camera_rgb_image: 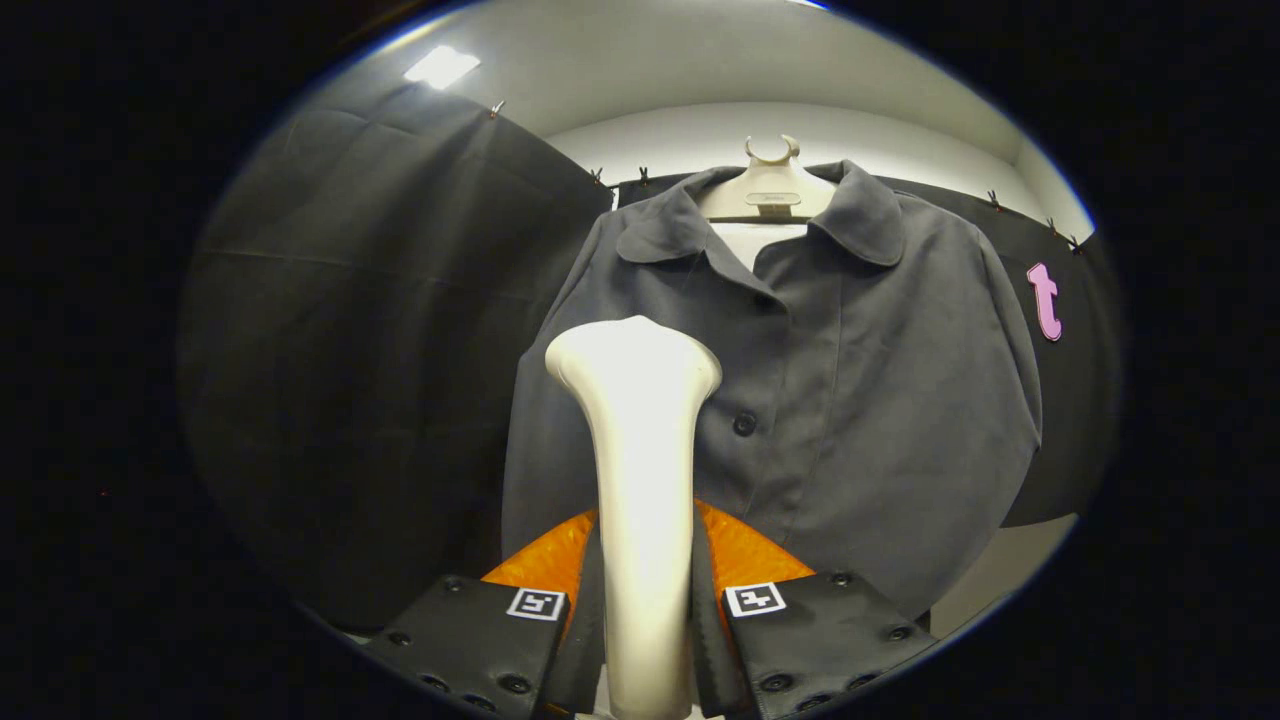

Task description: Iron the clothes twice with a garment steamer, once on the left side and once on the right side.

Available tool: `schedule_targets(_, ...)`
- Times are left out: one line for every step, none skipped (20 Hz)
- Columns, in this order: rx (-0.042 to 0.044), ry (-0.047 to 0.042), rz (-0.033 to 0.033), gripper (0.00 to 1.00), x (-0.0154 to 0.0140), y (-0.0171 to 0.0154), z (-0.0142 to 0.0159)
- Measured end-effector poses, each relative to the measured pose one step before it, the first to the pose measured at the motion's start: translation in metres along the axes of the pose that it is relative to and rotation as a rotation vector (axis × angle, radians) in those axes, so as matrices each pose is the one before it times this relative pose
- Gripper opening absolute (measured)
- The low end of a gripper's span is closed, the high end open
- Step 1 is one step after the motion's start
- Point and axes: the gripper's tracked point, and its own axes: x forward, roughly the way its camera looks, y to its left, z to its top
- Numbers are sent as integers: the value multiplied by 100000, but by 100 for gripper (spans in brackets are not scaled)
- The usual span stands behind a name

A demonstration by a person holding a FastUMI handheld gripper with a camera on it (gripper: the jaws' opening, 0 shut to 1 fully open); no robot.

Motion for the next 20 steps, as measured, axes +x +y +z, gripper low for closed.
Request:
schedule_targets(86, 780, 382, 45, -23, 154, -761)
schedule_targets(217, 1358, 481, 45, 13, 212, -734)
schedule_targets(324, 1428, 572, 45, -91, 149, -744)
schedule_targets(339, 1264, 642, 45, -21, 162, -630)
schedule_targets(419, 1169, 485, 45, -108, 147, -627)
schedule_targets(265, 1138, 411, 45, -167, 64, -631)
schedule_targets(212, 924, 172, 45, -52, 36, -527)
schedule_targets(263, 610, -19, 45, 68, 47, -432)
schedule_targets(127, 603, 84, 45, -109, -49, -463)
schedule_targets(163, 609, 393, 45, 86, 171, -433)
schedule_targets(105, 779, 530, 45, 100, 155, -377)
schedule_targets(-87, 654, 296, 45, -72, 11, -587)
schedule_targets(67, 731, 281, 45, 16, 97, -508)
schedule_targets(63, 777, 236, 45, -81, 117, -492)
schedule_targets(248, 544, 162, 45, -110, 64, -473)
schedule_targets(175, 853, 236, 45, -30, 132, -462)
schedule_targets(58, 988, 366, 45, -125, 160, -603)
schedule_targets(-79, 1218, 412, 45, -82, 161, -837)
schedule_targets(73, 1111, 334, 45, -123, 160, -585)
schedule_targets(-31, 932, 255, 45, -144, 104, -616)
